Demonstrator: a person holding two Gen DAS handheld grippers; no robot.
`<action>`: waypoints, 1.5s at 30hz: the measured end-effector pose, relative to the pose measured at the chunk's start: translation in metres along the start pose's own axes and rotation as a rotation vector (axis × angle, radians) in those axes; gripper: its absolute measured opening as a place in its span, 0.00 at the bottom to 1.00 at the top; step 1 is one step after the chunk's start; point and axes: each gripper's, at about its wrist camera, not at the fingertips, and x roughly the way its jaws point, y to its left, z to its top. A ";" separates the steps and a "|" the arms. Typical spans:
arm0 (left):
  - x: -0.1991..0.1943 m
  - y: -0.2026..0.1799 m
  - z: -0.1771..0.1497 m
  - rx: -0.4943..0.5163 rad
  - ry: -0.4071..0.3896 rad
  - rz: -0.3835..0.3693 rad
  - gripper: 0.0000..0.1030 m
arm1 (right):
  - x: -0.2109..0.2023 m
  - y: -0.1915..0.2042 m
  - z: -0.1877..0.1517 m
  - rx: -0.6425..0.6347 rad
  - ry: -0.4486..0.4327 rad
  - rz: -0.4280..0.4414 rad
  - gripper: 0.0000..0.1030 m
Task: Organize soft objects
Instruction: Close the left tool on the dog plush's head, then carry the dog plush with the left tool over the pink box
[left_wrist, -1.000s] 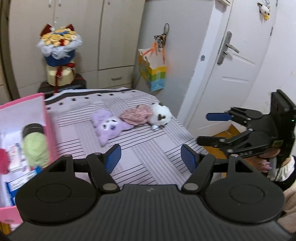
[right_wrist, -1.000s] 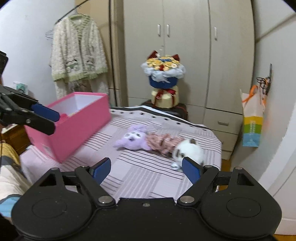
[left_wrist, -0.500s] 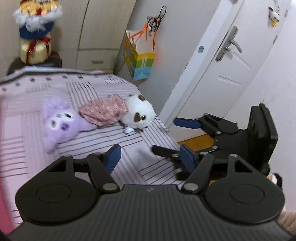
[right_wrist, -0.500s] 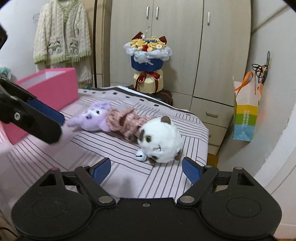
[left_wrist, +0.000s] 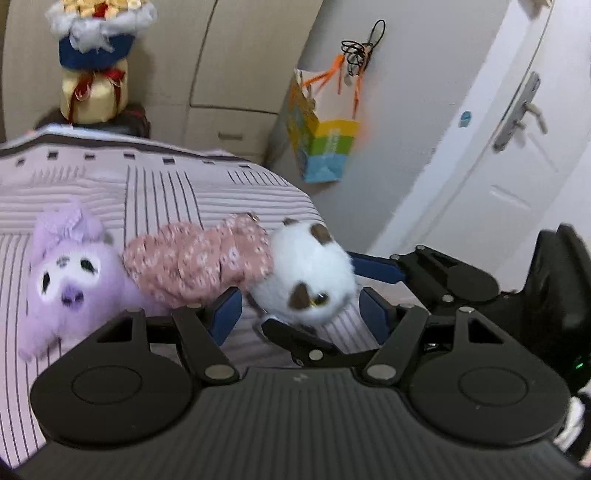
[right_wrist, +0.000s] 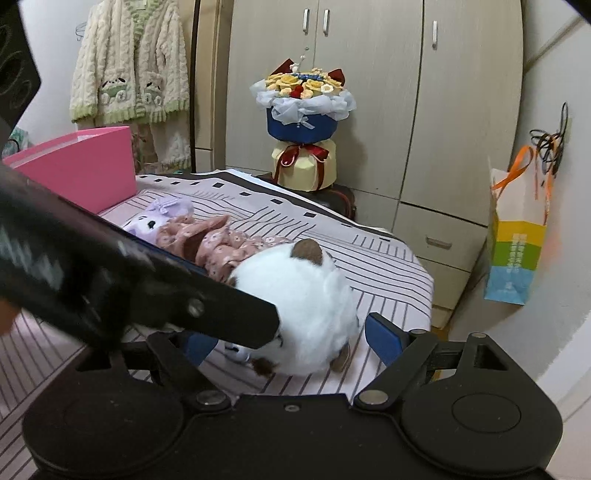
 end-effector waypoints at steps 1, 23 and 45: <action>0.003 0.000 0.000 -0.006 0.001 0.002 0.67 | 0.004 -0.001 0.000 0.001 0.002 0.007 0.86; -0.005 0.016 -0.018 -0.200 0.000 -0.087 0.75 | -0.032 0.030 -0.022 0.015 -0.055 -0.091 0.61; -0.042 -0.007 -0.065 -0.171 0.045 -0.122 0.63 | -0.088 0.090 -0.048 0.196 -0.007 -0.216 0.60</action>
